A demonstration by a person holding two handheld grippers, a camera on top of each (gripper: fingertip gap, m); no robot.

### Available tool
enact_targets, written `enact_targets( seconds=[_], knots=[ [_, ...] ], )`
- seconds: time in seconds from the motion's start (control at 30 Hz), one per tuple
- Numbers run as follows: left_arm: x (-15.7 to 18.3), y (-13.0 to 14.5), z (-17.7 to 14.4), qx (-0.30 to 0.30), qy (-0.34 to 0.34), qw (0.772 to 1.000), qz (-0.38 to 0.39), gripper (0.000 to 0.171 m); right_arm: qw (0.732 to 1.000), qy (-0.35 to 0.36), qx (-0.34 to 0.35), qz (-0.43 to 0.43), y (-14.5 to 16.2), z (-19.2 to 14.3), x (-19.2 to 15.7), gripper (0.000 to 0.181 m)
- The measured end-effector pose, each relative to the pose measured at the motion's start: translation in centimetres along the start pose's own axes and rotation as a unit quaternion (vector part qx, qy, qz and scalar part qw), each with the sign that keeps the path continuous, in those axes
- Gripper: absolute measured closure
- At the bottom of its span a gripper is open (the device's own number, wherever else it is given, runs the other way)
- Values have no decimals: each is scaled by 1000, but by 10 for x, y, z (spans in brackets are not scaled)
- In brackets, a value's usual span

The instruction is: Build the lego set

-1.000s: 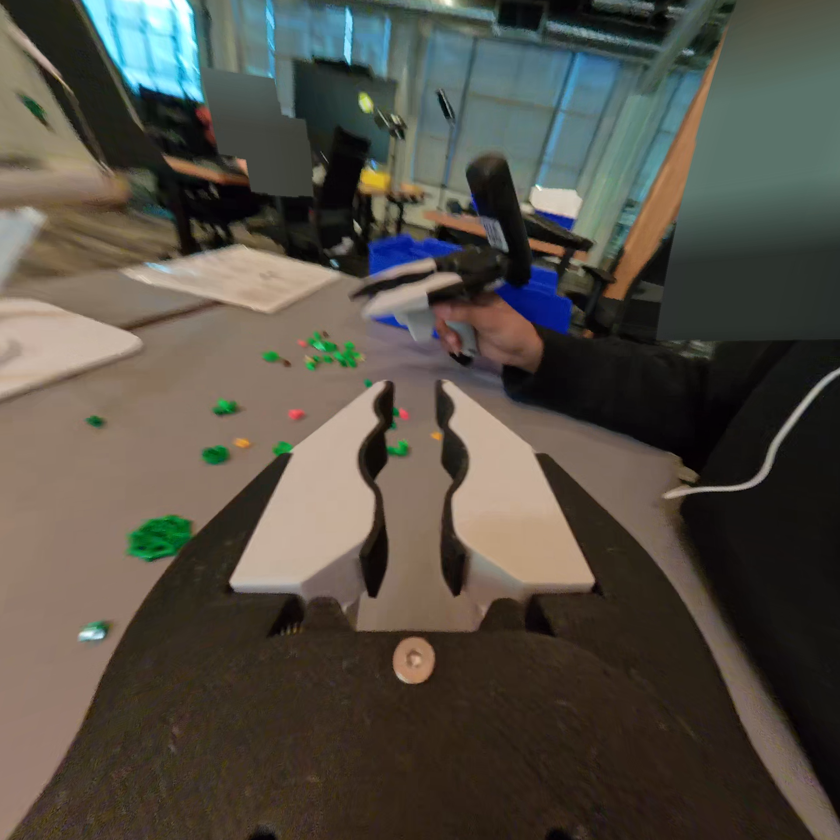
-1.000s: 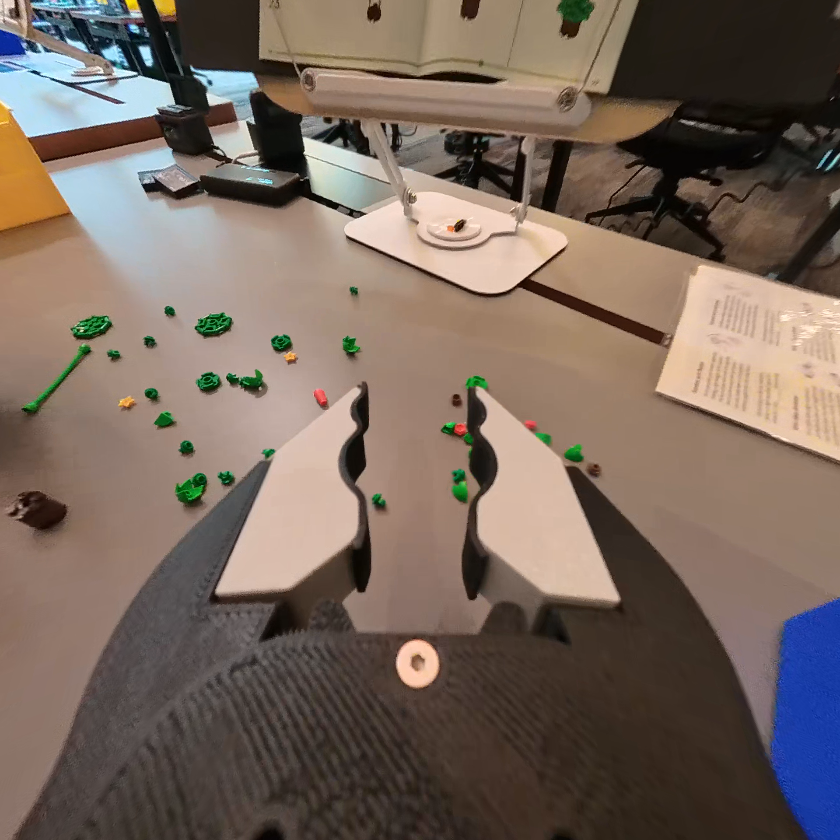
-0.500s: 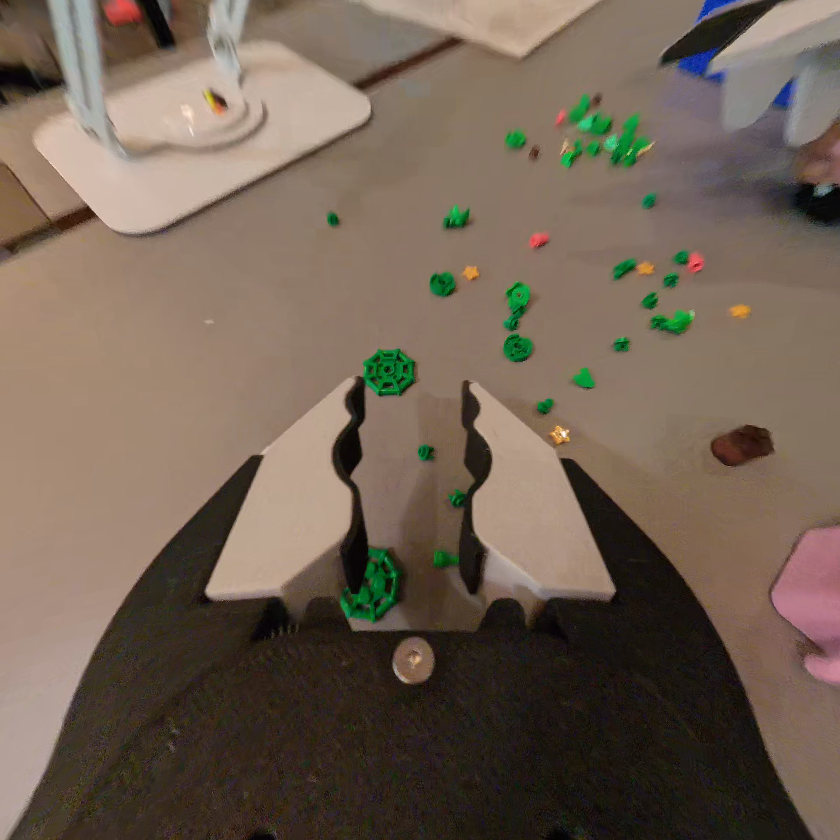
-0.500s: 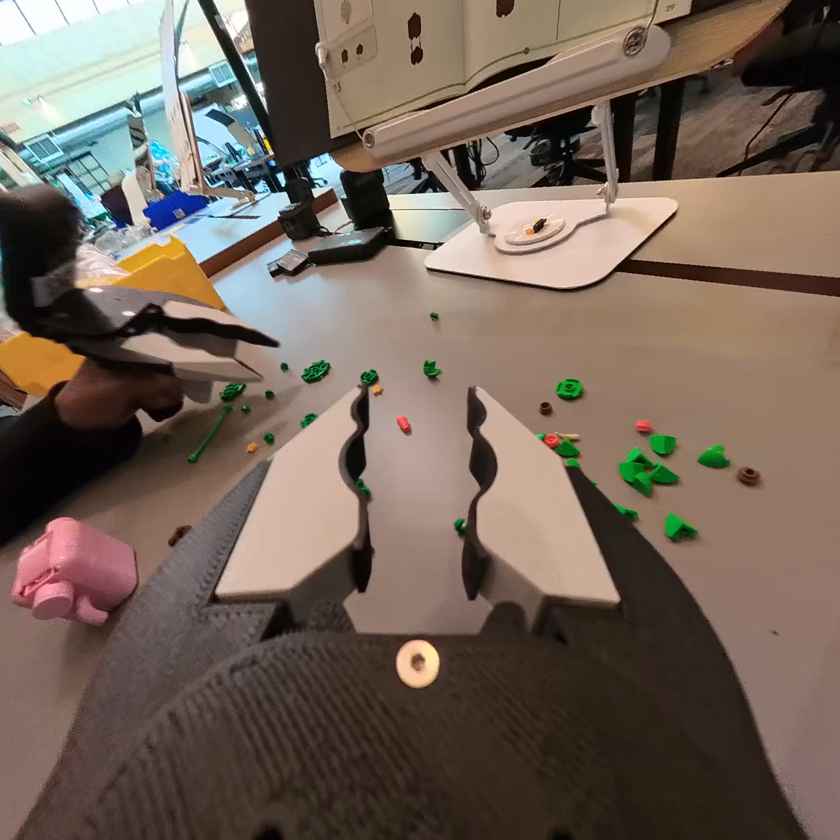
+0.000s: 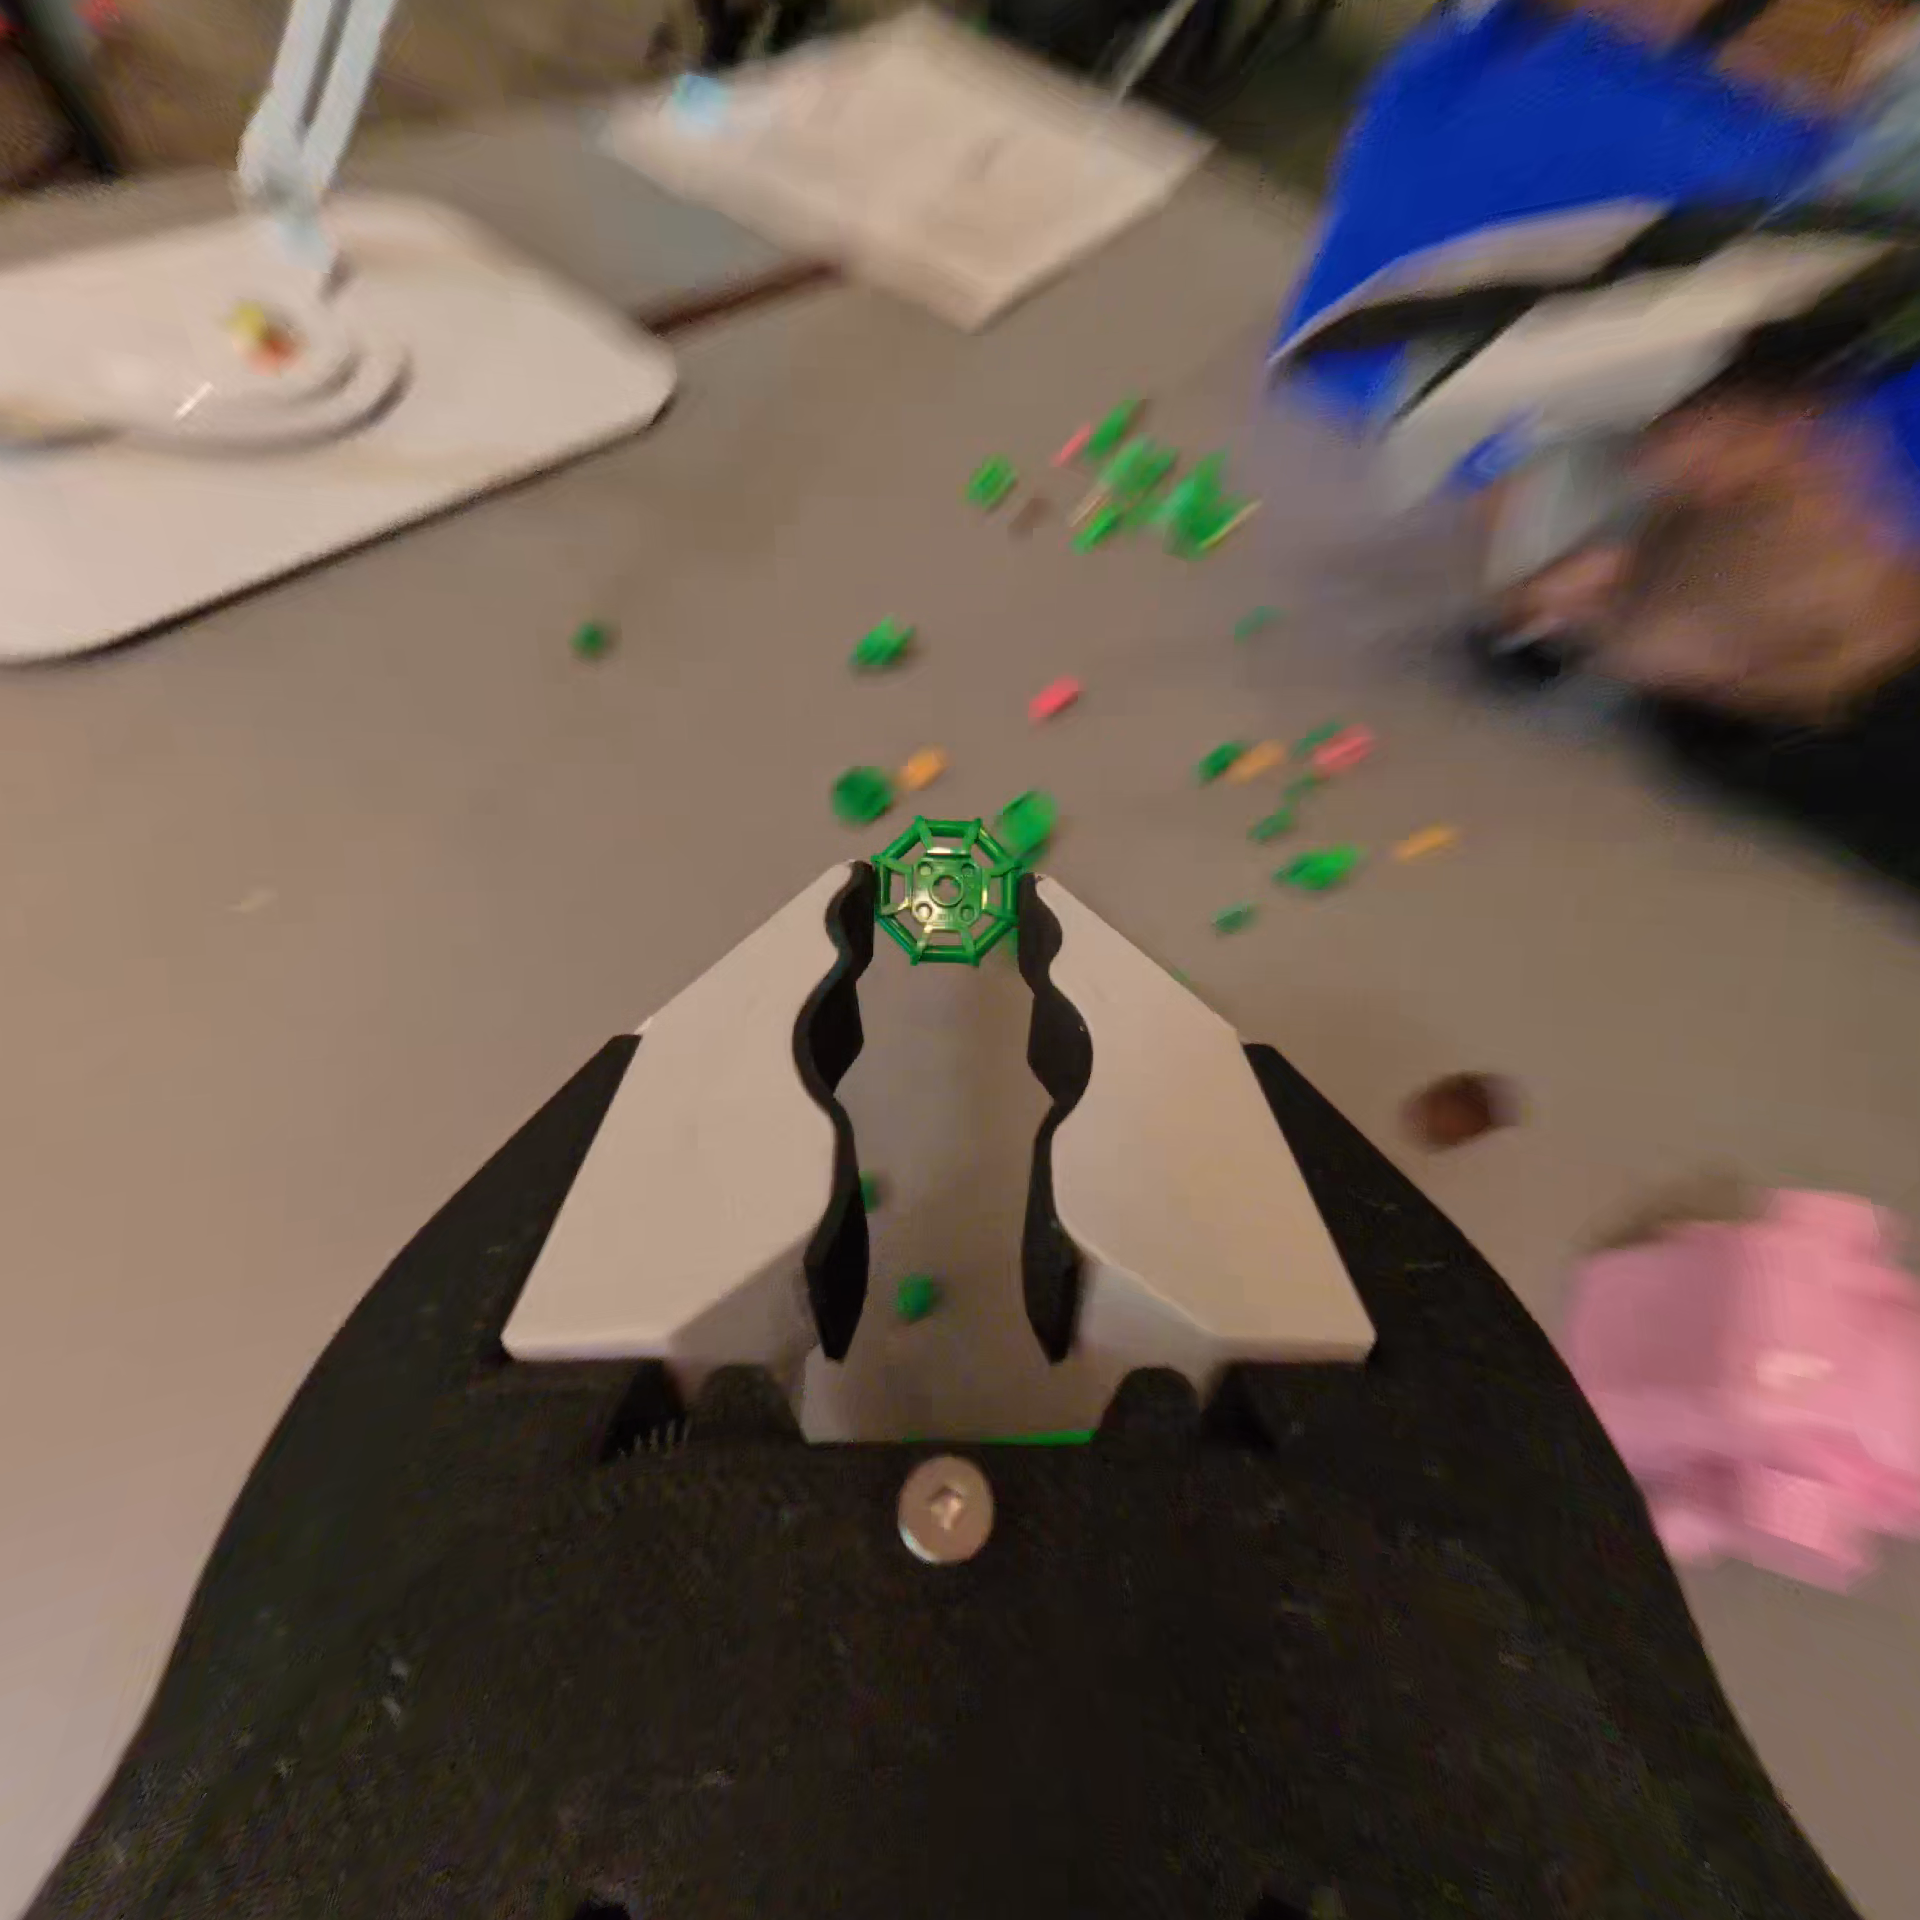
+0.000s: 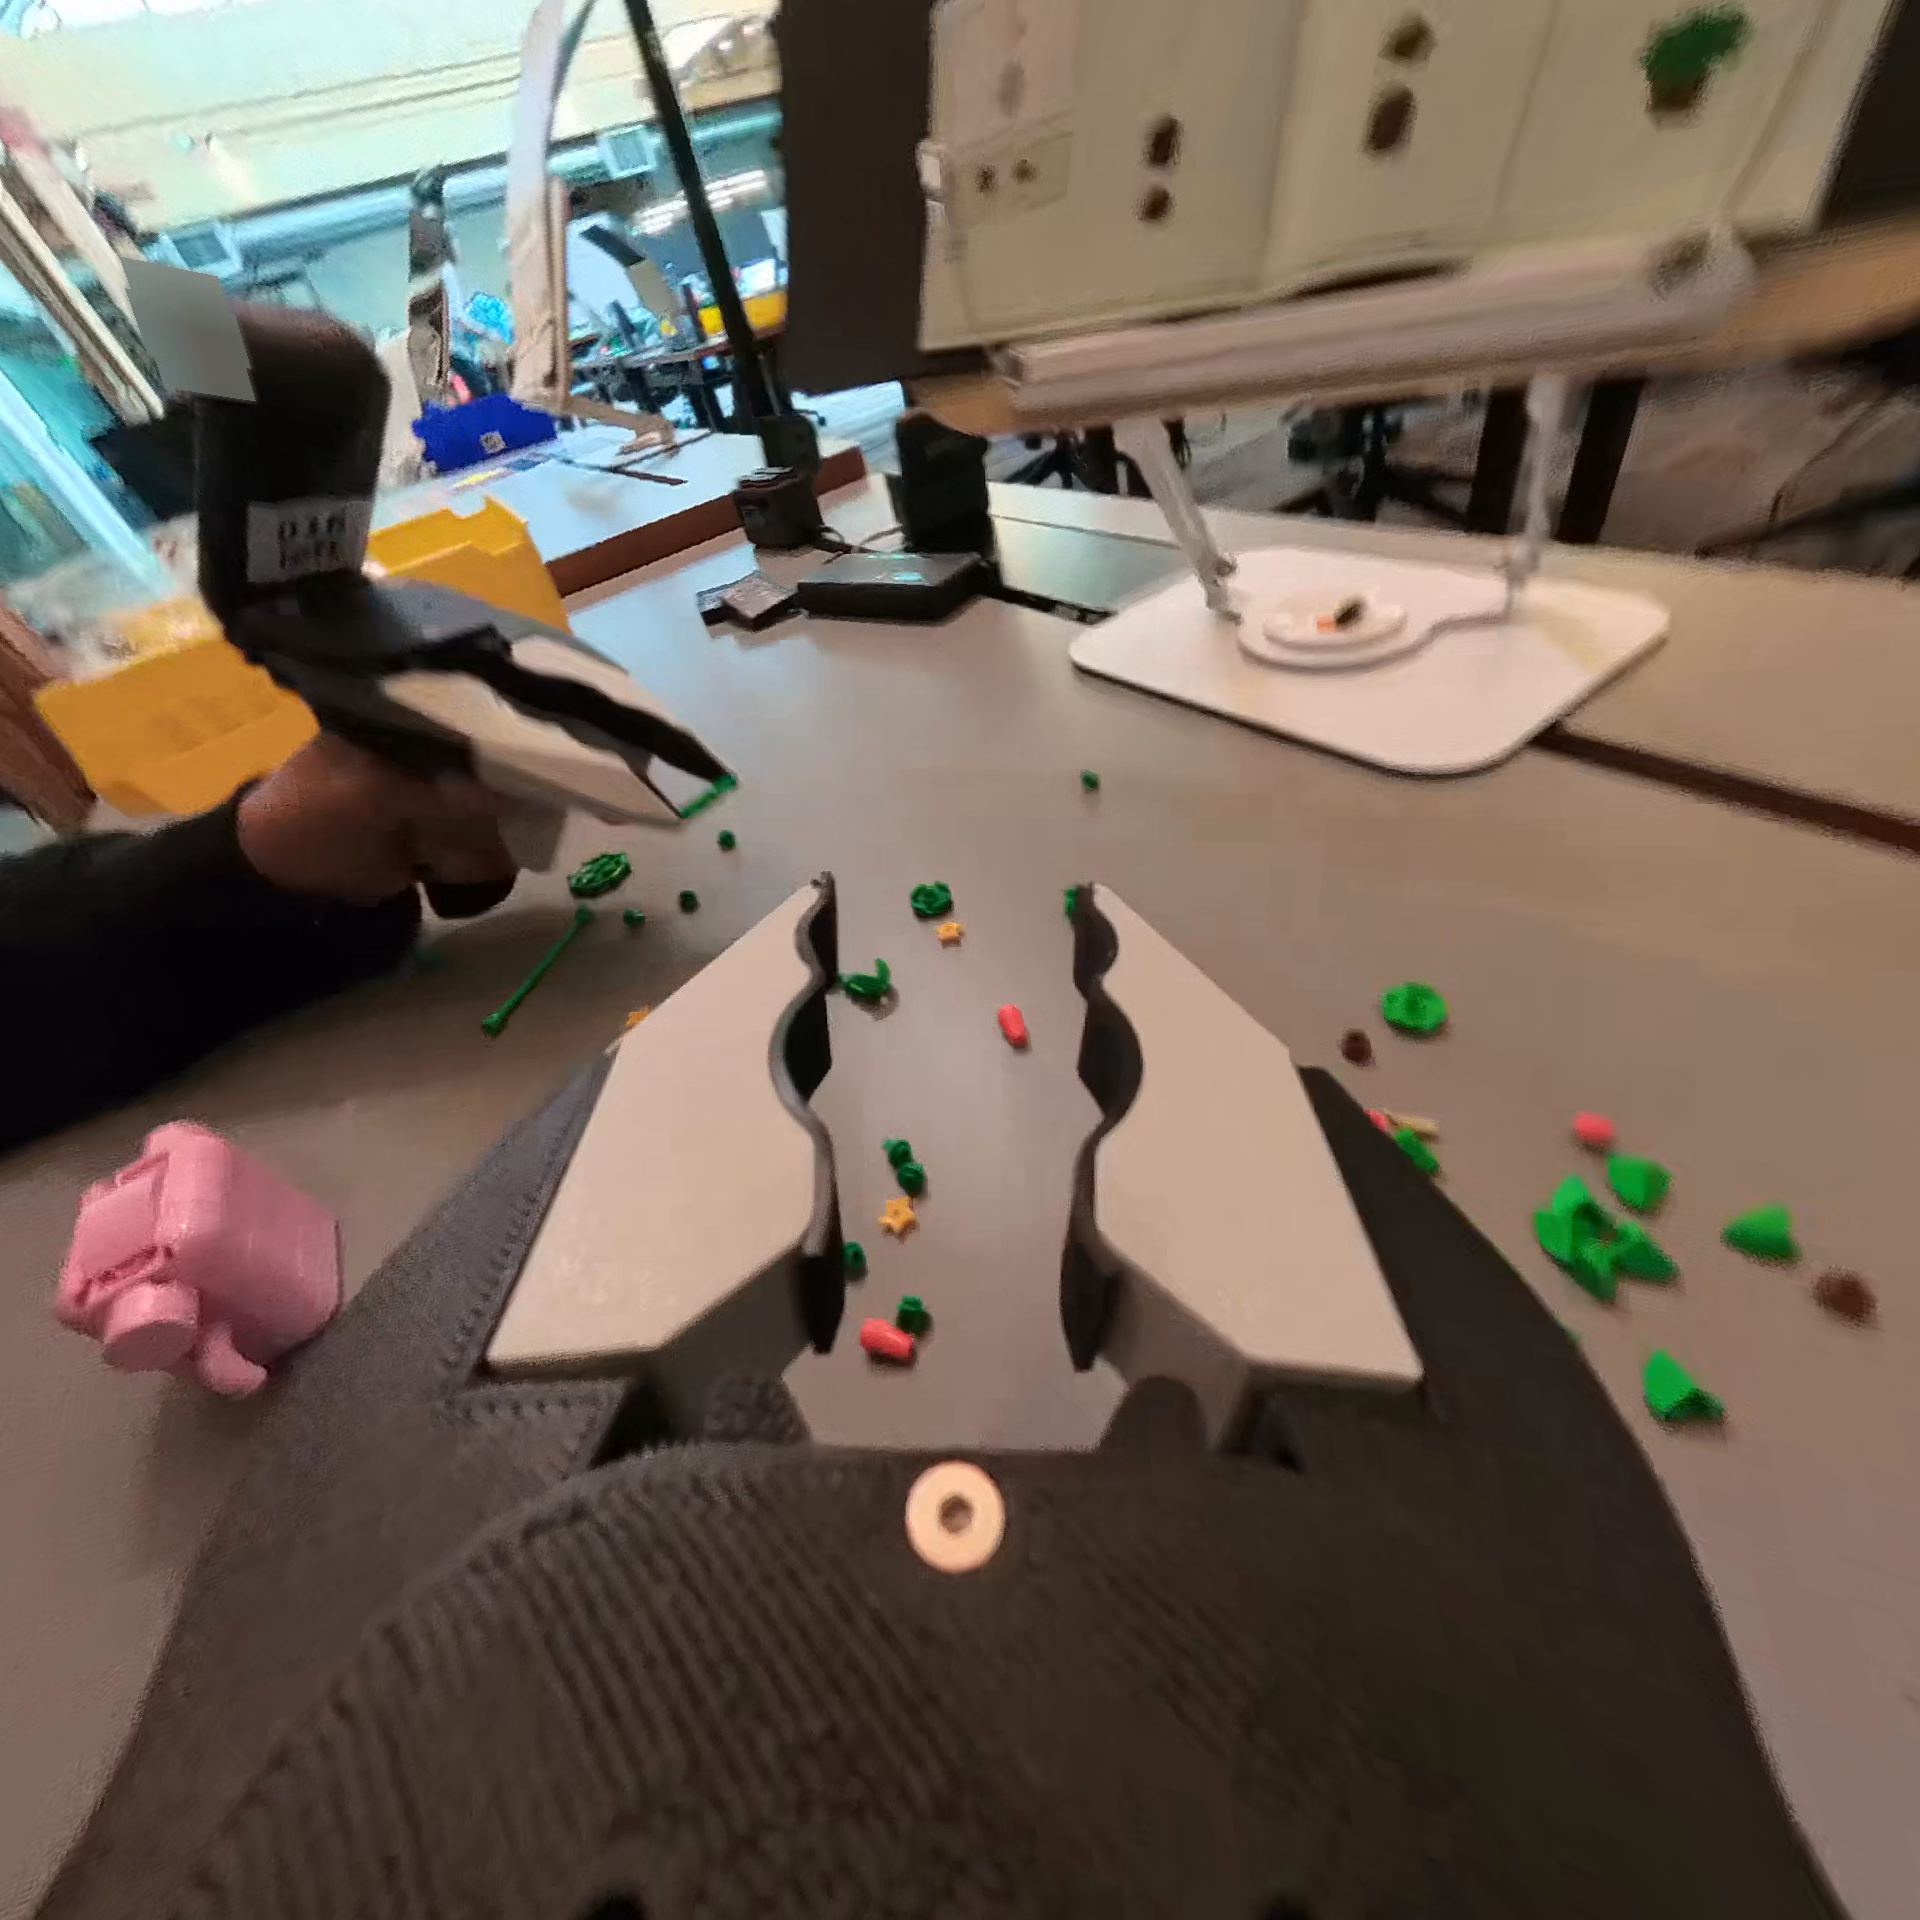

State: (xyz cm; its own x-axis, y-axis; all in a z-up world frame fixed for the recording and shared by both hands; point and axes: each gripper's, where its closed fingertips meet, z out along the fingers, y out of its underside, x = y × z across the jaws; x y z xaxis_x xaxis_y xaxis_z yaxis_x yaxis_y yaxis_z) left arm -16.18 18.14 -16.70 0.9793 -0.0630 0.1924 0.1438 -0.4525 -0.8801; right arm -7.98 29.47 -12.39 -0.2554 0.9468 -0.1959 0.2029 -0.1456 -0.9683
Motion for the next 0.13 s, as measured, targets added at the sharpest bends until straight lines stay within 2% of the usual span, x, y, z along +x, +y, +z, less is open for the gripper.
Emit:
enact_targets(
  seconds=[0.03,0.07,0.1,0.13],
  knots=[
    [22,-20,-11,62,73,995,-36,148,999,-4,4,-42,-5,1,-12,135],
    [41,-42,-26,130,155,975,-88,148,996,-2,8,-92,-9,3,-26,134],
    [56,-65,-47,198,241,938,-151,148,989,6,19,-147,-16,5,-41,133],
    [63,-85,-68,256,321,885,-217,149,979,11,35,-201,-22,6,-58,131]
  ],
)
